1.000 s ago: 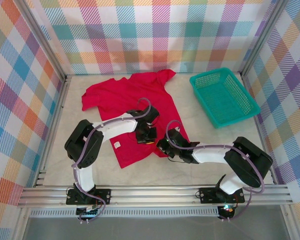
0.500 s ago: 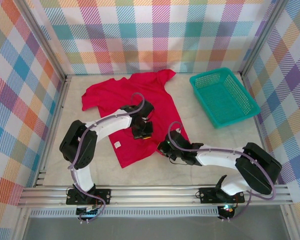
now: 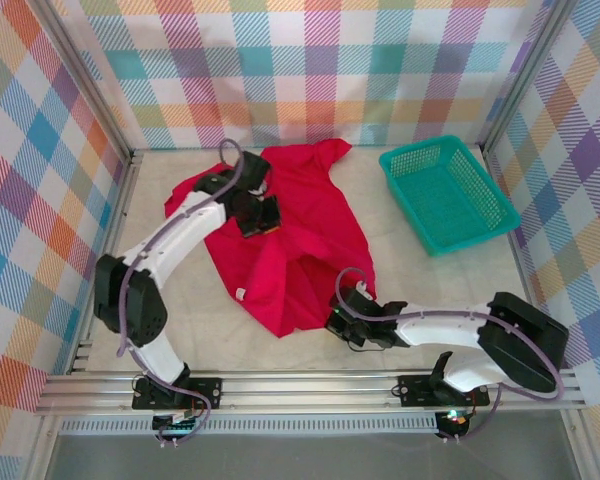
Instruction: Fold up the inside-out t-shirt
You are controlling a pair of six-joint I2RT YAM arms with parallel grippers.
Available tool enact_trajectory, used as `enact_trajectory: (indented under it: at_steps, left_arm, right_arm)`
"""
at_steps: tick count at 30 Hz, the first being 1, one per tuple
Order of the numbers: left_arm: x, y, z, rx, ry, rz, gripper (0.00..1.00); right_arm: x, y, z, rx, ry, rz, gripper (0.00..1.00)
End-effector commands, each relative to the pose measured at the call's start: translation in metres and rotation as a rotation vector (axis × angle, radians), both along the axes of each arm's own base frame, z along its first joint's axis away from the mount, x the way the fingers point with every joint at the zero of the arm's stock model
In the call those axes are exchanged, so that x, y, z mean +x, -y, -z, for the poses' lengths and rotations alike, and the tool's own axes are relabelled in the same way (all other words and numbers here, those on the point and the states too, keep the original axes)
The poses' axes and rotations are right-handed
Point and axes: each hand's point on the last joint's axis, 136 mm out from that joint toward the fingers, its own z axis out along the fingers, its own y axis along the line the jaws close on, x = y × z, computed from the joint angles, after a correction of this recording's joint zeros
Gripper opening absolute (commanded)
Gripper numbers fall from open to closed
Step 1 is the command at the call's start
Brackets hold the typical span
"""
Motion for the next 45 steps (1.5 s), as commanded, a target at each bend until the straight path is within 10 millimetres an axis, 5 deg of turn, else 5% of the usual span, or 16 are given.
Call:
enact_trajectory:
  at_steps: [1,5,8,11,15,25,38,43,45]
  left_arm:
    - [-0.013,-0.008,-0.035,-0.027,0.052,0.024,0.00]
    - [-0.025,0.004,-0.028,-0.103,0.026,0.044,0.00]
    - [-0.031,0.011,-0.018,-0.108,0.005,0.058,0.00]
    - [-0.033,0.013,-0.012,-0.101,-0.009,0.065,0.00]
    - [-0.035,0.013,-0.015,-0.098,-0.005,0.066,0.00]
    - [-0.038,0.008,-0.042,-0.097,0.035,0.069,0.00]
    - [-0.047,0.023,-0.079,-0.151,0.094,0.095,0.00]
    - [-0.046,0.049,-0.108,-0.207,0.136,0.133,0.00]
    - [-0.044,0.050,-0.121,-0.202,0.156,0.144,0.00]
  right_arm:
    - [-0.016,0.051,0.018,-0.162,-0.042,0.076,0.00]
    - [0.001,0.035,-0.021,-0.140,0.079,-0.001,0.02]
    - [0.017,0.007,-0.057,-0.094,0.179,-0.086,0.22]
    - [0.033,-0.025,-0.075,-0.048,0.255,-0.148,0.29]
    - [0.061,-0.055,-0.075,-0.060,0.291,-0.170,0.18]
    - [0.134,-0.092,-0.038,-0.035,0.278,-0.185,0.12]
    - [0.186,-0.146,-0.077,0.064,0.400,-0.284,0.18]
    - [0.200,-0.186,-0.087,0.174,0.464,-0.367,0.31]
    - [0.201,-0.185,-0.085,0.169,0.465,-0.369,0.33]
